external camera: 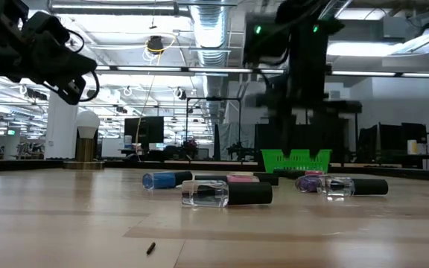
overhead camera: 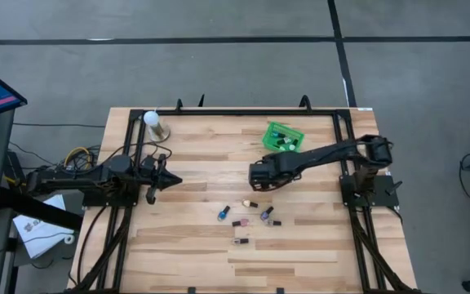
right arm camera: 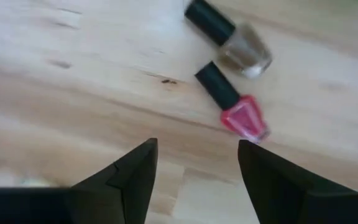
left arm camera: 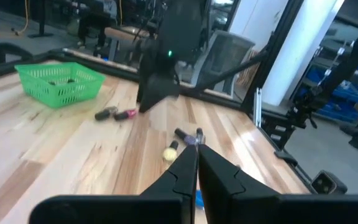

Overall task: Pick & Place Nail Polish
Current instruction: Put the red nail polish into the green bin

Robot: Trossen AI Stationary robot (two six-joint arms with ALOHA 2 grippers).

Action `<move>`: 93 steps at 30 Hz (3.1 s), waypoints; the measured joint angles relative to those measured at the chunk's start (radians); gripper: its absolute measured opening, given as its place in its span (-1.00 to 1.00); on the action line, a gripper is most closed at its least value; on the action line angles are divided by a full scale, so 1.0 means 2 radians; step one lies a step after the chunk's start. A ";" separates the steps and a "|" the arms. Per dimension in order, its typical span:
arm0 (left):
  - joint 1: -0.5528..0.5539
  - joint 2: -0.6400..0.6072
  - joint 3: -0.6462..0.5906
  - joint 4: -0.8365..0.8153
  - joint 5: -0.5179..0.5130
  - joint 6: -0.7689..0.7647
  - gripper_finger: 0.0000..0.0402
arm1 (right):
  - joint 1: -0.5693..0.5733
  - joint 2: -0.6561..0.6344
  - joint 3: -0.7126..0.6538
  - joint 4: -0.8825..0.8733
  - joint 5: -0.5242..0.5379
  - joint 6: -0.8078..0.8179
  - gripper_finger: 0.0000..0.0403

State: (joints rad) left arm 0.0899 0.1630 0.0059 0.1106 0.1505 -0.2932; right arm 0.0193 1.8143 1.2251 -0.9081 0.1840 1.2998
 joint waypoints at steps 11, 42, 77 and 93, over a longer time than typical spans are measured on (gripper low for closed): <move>-0.001 -0.081 0.000 0.013 0.000 0.000 -0.96 | -0.038 -0.013 0.001 -0.009 -0.021 -0.258 0.14; -0.013 -0.082 0.001 -0.038 -0.031 0.000 -0.96 | -0.053 0.003 -0.076 0.053 -0.072 -0.380 0.13; -0.014 -0.082 0.001 -0.044 -0.036 0.000 -0.96 | -0.017 0.003 -0.040 0.070 -0.118 -0.394 -0.63; -0.013 -0.082 0.001 -0.044 -0.036 0.000 -0.96 | -0.119 -0.019 0.074 0.026 -0.118 -0.485 -0.63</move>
State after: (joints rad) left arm 0.0631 -0.0002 0.0071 0.0235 0.0778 -0.2935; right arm -0.2184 1.7766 1.3732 -0.8564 -0.0528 0.3296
